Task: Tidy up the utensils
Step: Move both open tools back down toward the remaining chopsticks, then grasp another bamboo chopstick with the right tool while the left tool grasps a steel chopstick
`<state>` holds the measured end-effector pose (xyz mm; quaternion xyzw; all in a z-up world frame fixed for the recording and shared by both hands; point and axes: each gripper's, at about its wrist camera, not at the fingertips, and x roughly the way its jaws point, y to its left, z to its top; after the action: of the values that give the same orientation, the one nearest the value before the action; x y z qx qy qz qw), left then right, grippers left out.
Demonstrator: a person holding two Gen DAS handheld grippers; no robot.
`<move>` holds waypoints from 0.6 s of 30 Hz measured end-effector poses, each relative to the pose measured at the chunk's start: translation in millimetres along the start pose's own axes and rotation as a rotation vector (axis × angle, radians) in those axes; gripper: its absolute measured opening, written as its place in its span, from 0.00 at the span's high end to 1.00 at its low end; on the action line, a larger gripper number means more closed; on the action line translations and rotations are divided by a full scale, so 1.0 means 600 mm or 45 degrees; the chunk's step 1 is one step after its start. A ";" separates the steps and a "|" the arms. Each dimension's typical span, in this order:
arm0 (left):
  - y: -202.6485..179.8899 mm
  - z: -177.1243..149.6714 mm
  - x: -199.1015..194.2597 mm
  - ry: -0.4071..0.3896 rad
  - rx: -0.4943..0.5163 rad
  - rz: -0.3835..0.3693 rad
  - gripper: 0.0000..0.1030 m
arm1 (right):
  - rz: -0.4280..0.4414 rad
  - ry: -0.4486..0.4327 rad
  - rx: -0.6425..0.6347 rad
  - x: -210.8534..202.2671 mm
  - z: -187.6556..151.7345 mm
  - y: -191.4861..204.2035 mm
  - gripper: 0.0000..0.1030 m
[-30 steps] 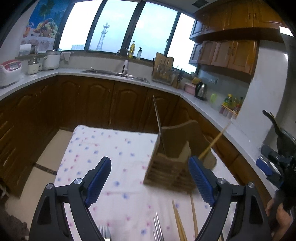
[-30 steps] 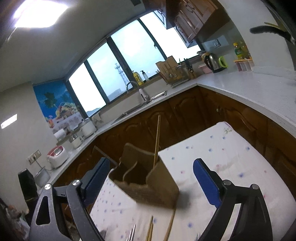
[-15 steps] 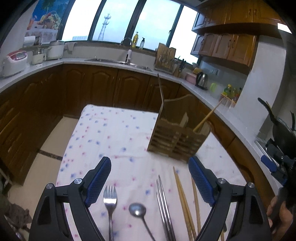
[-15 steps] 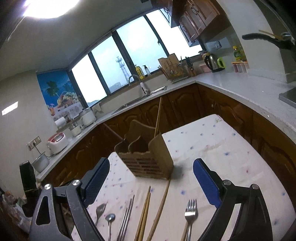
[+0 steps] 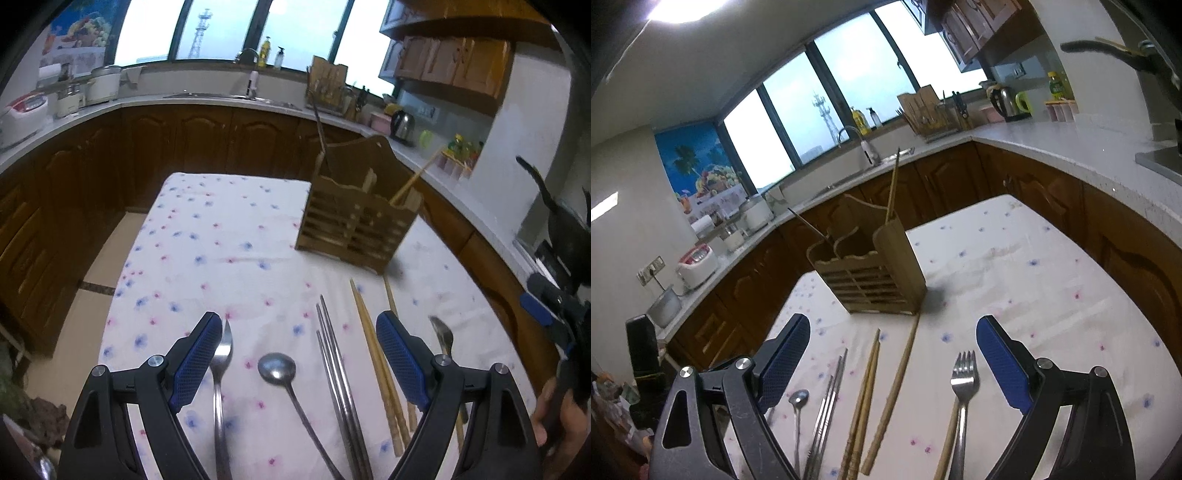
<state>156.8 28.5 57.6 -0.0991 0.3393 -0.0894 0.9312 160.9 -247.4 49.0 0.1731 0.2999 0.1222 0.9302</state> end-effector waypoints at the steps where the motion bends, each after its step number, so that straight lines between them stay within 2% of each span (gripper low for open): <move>1: -0.004 -0.003 0.001 0.010 0.015 0.001 0.17 | -0.002 0.007 -0.002 0.002 -0.003 0.000 0.11; 4: -0.014 -0.008 0.016 0.053 0.065 0.016 0.18 | -0.007 0.036 -0.013 0.012 -0.010 0.000 0.13; 6: -0.020 -0.011 0.029 0.090 0.098 0.038 0.22 | -0.009 0.053 -0.015 0.018 -0.015 0.000 0.22; 13: -0.037 -0.017 0.091 0.226 0.179 0.098 0.37 | -0.022 0.117 -0.020 0.042 -0.023 -0.002 0.37; 15: -0.042 -0.018 0.112 0.262 0.204 0.119 0.42 | -0.023 0.134 -0.020 0.050 -0.024 -0.004 0.44; 18: -0.053 -0.016 0.142 0.306 0.226 0.136 0.46 | -0.029 0.172 -0.022 0.068 -0.027 -0.007 0.53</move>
<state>211.5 -23.1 5.6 0.0132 0.4438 -0.0805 0.8924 184.2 -233.8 13.9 0.1531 0.3628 0.1253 0.9106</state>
